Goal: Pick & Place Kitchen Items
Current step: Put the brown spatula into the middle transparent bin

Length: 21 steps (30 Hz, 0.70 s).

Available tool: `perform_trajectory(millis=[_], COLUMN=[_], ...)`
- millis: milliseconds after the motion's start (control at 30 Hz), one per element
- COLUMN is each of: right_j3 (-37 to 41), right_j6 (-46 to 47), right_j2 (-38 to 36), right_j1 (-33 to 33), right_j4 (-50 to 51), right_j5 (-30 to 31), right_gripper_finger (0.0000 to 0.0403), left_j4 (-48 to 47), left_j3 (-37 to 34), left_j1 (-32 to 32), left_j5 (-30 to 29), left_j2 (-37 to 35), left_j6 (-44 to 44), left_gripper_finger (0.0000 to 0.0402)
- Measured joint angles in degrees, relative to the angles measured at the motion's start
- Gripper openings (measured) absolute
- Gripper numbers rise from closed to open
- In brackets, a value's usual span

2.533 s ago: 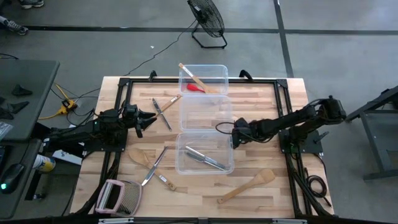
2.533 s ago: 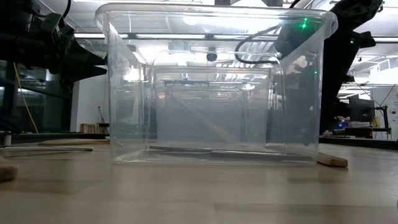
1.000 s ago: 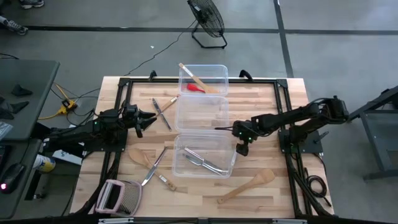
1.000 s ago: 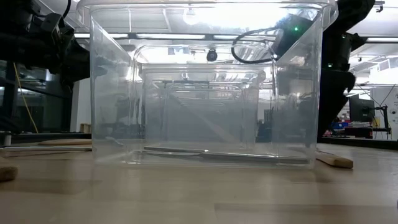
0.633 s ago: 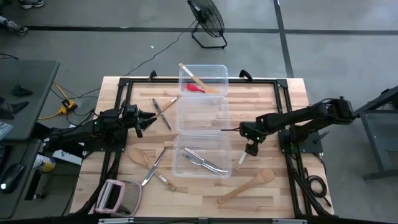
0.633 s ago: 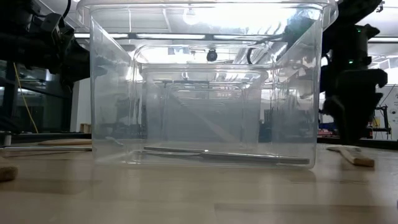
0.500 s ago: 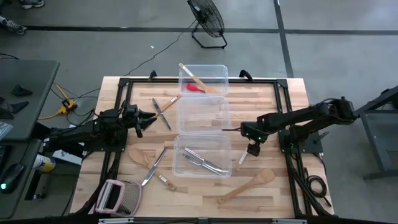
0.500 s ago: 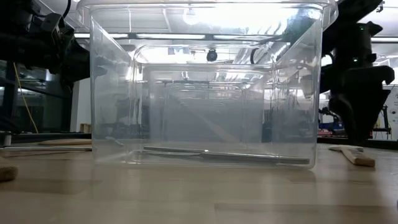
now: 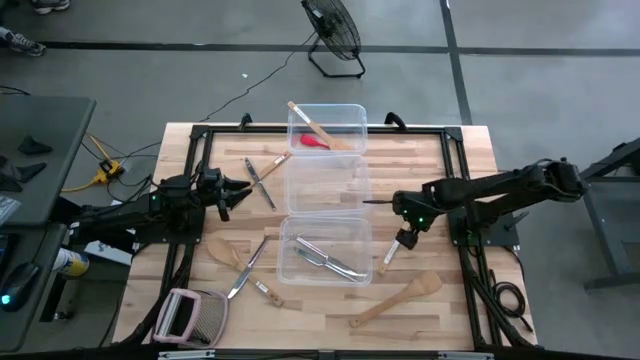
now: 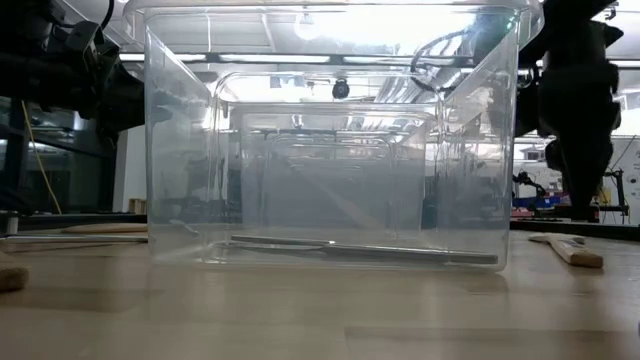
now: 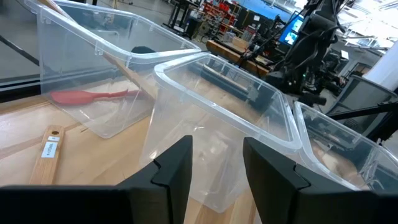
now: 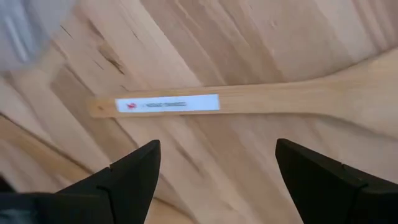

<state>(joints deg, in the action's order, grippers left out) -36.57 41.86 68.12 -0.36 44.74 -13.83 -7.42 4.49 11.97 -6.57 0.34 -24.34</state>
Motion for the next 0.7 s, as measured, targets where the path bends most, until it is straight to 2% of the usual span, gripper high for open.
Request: perform_trajectory(millis=[200, 400, 700], right_j3=[0.0, 0.0, 0.0], right_j6=[18.3, 38.7, 60.3], right_j2=[-3.9, -4.1, -4.0], right_j1=[0.0, 0.0, 5.9], right_j4=[0.8, 1.1, 1.4], right_j5=[-0.1, 0.8, 9.5], right_gripper_finger=[0.031, 0.031, 0.031], left_j4=[0.0, 0.0, 0.0], left_j3=[0.0, 0.0, 0.0], left_j1=[0.0, 0.0, 0.0], left_j5=[0.0, 0.0, 0.0], left_j2=[0.0, 0.0, 0.0], left_j6=[0.0, 0.0, 0.0], left_gripper_finger=[0.0143, 0.0143, 0.0143])
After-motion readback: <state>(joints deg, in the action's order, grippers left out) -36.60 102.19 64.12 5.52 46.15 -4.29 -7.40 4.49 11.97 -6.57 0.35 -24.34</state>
